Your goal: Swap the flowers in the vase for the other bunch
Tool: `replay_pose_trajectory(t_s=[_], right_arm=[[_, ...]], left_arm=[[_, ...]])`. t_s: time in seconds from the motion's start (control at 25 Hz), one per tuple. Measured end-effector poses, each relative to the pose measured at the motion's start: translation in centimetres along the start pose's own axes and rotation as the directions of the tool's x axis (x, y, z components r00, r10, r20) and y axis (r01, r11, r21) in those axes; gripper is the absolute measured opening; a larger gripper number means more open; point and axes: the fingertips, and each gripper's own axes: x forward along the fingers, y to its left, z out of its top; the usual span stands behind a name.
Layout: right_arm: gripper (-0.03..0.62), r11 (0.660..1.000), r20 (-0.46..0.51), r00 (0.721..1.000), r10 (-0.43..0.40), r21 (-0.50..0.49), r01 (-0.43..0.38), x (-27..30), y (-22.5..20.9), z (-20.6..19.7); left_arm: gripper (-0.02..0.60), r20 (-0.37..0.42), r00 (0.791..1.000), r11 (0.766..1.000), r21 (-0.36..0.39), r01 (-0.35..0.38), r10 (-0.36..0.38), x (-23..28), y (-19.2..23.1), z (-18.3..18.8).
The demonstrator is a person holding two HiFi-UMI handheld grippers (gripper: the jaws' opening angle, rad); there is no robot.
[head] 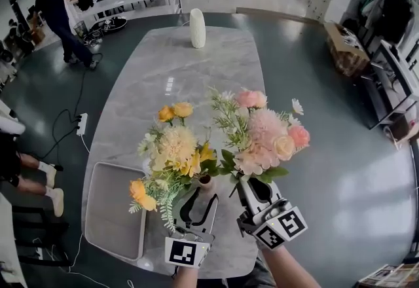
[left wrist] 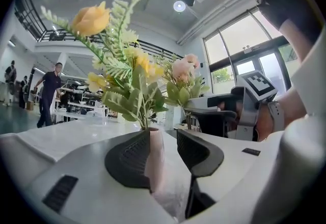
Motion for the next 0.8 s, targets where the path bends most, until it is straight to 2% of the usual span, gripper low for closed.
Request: replay_pose_trajectory(t_s=[0.24, 0.44, 0.56, 0.8], right_arm=[[0.069, 1.0, 0.003, 1.0, -0.013, -0.01, 0.013, -0.7, 0.2, 0.0], [0.069, 0.999, 0.015, 0.999, -0.029, -0.013, 0.029, -1.5, 0.2, 0.6], [0.069, 0.999, 0.023, 0.999, -0.033, -0.014, 0.033, -1.8, 0.2, 1.2], [0.069, 0.999, 0.043, 0.998, -0.036, -0.019, 0.037, -2.8, 0.9, 1.6]], left_arm=[[0.15, 0.015, 1.0, 1.0, -0.021, 0.02, -0.019, -0.3, -0.7, 0.2], [0.052, 0.019, 0.999, 0.999, -0.022, 0.031, -0.031, -0.5, -1.2, 0.6], [0.018, 0.018, 0.999, 0.999, -0.025, 0.034, -0.033, -0.4, -1.4, 1.1], [0.014, 0.031, 0.998, 0.998, -0.025, 0.051, -0.05, -0.9, -2.3, 1.8]])
